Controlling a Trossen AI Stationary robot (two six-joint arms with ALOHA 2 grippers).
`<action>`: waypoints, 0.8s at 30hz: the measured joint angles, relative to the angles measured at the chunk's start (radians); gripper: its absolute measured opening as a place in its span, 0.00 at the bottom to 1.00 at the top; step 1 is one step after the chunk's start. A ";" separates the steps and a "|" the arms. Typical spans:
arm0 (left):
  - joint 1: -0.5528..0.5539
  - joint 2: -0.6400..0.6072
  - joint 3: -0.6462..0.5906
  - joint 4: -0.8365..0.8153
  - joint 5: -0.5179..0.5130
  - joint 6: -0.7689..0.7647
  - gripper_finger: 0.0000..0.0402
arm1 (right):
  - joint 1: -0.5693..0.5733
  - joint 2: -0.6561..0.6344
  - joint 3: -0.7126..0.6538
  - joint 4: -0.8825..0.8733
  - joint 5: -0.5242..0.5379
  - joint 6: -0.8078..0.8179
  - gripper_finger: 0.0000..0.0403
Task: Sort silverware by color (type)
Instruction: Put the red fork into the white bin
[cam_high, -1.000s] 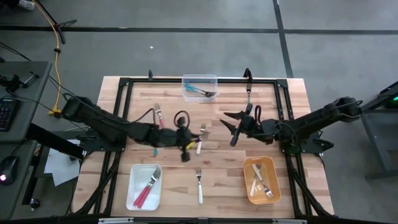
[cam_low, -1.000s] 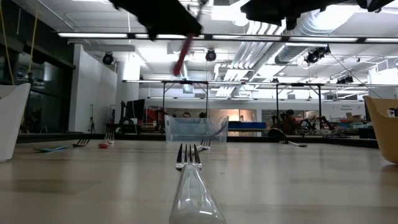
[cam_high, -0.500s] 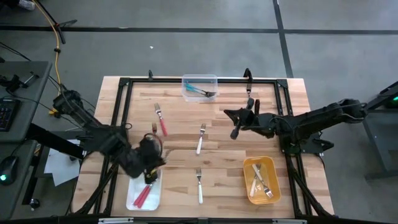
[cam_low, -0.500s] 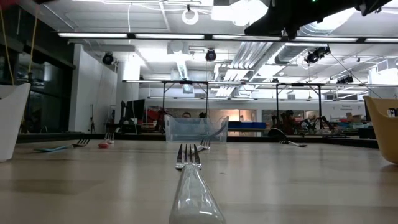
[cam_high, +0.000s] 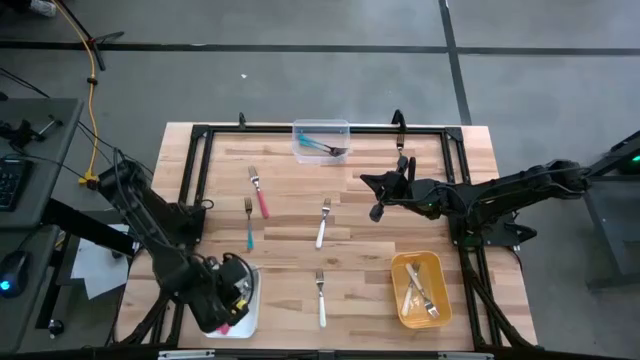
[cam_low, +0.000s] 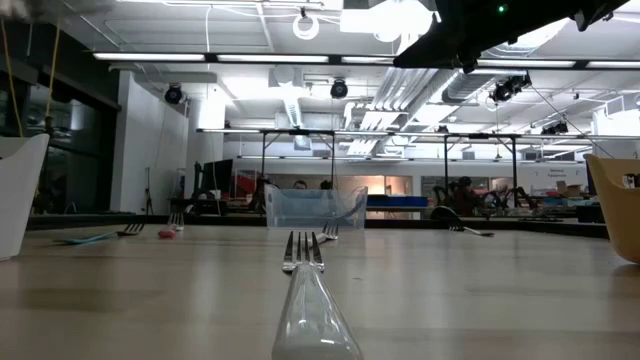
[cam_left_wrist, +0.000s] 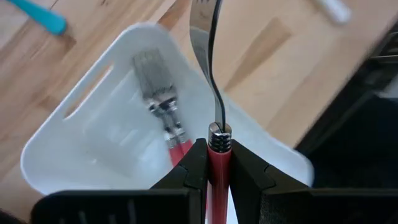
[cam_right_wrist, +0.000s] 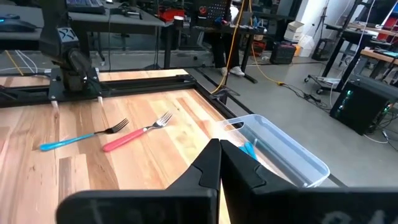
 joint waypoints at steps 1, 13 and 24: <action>-0.003 0.016 -0.005 -0.001 0.011 -0.007 0.08 | 0.000 0.000 0.000 0.000 0.000 0.000 0.00; -0.021 0.037 -0.224 0.243 0.086 -0.110 0.08 | 0.016 0.001 0.000 -0.002 -0.006 0.003 0.00; -0.046 0.037 -0.295 0.338 0.117 -0.140 0.08 | 0.016 0.001 0.000 -0.021 -0.005 0.027 0.00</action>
